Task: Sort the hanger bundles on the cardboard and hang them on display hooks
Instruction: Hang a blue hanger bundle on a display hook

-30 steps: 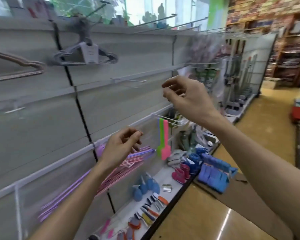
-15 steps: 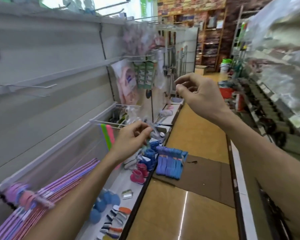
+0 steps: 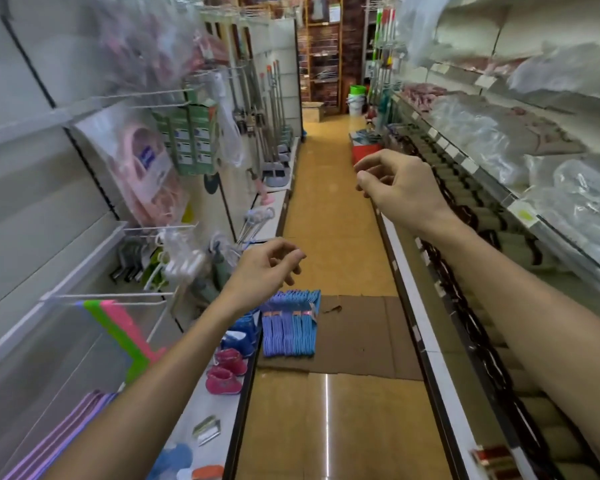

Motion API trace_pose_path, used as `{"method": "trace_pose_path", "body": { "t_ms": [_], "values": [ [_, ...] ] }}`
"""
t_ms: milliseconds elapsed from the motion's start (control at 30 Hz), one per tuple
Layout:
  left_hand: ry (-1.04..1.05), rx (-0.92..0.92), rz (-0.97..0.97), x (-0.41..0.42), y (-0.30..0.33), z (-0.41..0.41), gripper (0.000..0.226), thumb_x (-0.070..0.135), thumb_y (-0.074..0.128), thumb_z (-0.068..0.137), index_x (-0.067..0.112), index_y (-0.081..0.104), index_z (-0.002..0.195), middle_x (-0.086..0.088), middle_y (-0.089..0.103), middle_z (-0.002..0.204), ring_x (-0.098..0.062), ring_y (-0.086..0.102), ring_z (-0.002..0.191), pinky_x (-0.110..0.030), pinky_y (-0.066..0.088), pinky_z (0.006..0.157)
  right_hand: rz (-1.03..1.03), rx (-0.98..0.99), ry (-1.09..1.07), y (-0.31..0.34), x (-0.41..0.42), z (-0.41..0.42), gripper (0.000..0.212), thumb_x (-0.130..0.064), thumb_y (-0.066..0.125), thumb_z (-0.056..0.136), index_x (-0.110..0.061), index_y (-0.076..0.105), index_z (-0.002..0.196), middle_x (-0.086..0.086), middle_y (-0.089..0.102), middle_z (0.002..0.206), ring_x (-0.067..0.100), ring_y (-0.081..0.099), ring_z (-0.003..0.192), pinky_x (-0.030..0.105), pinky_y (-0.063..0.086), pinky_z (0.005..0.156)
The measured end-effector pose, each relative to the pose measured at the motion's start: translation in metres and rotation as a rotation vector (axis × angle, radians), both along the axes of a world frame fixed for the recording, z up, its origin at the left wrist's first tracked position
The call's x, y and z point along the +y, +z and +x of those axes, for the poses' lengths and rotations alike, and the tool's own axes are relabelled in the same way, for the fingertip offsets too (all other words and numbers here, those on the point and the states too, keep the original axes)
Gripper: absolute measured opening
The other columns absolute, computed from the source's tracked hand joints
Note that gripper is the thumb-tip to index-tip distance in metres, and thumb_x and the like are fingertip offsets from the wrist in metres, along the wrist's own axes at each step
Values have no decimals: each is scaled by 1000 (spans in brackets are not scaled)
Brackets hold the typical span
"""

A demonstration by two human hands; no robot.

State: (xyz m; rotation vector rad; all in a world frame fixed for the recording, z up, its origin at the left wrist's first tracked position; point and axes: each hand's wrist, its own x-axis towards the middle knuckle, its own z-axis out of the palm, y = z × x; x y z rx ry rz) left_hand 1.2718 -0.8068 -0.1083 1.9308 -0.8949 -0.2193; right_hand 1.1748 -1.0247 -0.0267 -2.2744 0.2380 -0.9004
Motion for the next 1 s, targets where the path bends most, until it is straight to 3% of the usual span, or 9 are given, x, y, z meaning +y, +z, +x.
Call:
{"method": "trace_pose_path", "body": {
  "t_ms": [267,567,733,1000],
  "values": [
    [-27,57,28,-79,-24,71,16,31,57,98,19,67,103,-3,71,83,-22,69,74,-47,58,72,89,72,-86,-44,-75,60,14,-21,60,96,-17,70,105,-6,71,85,10,70,83,29,59,75],
    [60,129,108,-186,-78,189,15,24,55,99,16,66,104,-5,70,84,-17,68,72,-45,58,73,201,193,-91,-119,-205,189,16,-19,58,97,-16,67,109,-3,70,87,14,68,83,39,59,77],
    [143,208,185,-238,-114,255,16,20,54,100,12,65,109,-6,70,86,-19,68,75,-40,58,75,222,288,-86,-166,-264,269,20,-19,56,98,-16,66,115,-3,70,90,8,66,86,24,57,73],
    [155,196,252,-288,-203,347,14,22,53,100,17,63,108,-4,70,87,-14,68,74,-35,57,71,289,471,-31,-273,-317,364,25,-21,52,100,-16,63,122,-1,70,95,13,65,92,37,58,83]
  ]
}}
